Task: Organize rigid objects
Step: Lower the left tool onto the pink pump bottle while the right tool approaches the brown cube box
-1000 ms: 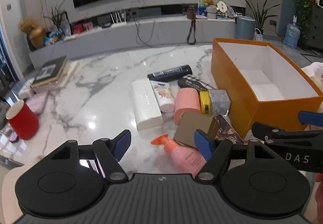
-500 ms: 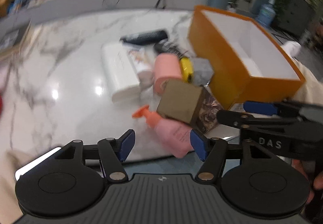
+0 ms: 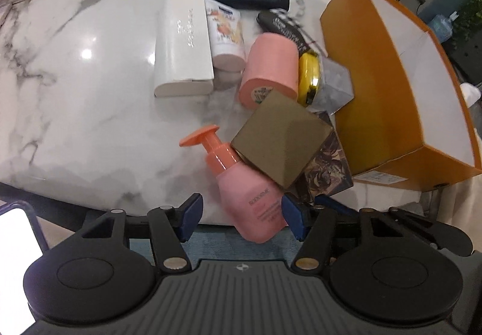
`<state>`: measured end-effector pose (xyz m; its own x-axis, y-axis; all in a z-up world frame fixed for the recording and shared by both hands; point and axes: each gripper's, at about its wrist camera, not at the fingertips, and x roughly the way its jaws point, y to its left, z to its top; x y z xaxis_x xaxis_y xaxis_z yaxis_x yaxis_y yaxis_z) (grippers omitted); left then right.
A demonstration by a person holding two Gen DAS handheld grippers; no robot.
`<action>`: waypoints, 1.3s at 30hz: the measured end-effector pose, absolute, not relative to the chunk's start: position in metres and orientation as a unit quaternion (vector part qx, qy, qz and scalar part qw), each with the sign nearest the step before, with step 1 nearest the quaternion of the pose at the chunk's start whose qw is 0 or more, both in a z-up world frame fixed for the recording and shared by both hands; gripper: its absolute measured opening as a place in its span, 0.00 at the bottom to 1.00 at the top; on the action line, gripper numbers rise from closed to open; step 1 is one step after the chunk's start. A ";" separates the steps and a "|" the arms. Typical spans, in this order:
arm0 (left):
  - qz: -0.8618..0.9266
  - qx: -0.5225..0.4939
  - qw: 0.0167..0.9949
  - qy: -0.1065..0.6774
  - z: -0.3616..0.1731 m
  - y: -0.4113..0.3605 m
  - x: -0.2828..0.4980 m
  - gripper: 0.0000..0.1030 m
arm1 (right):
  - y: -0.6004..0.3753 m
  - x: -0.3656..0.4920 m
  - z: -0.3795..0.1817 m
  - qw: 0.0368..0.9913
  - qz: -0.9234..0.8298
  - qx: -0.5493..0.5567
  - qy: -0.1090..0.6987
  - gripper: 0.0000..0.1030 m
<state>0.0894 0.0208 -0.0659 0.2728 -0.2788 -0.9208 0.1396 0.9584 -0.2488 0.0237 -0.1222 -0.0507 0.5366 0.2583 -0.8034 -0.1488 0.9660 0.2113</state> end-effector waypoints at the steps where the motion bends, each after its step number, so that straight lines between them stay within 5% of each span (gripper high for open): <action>1: -0.133 -0.059 0.795 0.589 -0.067 0.020 0.091 0.71 | -0.120 0.025 -0.053 0.873 0.120 0.057 0.469 0.08; 7: -0.135 -0.048 0.787 0.601 -0.073 0.016 0.098 0.74 | -0.115 0.038 -0.061 0.868 0.124 0.067 0.477 0.07; 11: -0.133 -0.031 0.779 0.613 -0.079 0.014 0.103 0.53 | -0.115 0.038 -0.058 0.871 0.132 0.062 0.470 0.11; 14: -0.135 0.000 0.782 0.609 -0.078 0.016 0.108 0.52 | -0.110 0.036 -0.055 0.876 0.133 0.037 0.461 0.14; 19: -0.117 0.027 0.788 0.604 -0.075 0.036 0.121 0.51 | -0.108 0.042 -0.048 0.885 0.134 0.032 0.446 0.36; 23: -0.115 0.027 0.786 0.607 -0.070 0.053 0.136 0.48 | -0.101 0.051 -0.042 0.887 0.152 0.024 0.434 0.44; 28: -0.120 0.035 0.782 0.610 -0.070 0.064 0.150 0.48 | -0.085 0.069 -0.043 0.886 0.159 0.025 0.435 0.68; 34: -0.127 0.033 0.769 0.625 -0.070 0.076 0.167 0.59 | -0.074 0.094 -0.051 0.871 0.130 0.061 0.470 0.75; 39: -0.145 0.044 0.755 0.638 -0.070 0.083 0.177 0.63 | -0.060 0.100 -0.056 0.876 0.134 0.023 0.462 0.71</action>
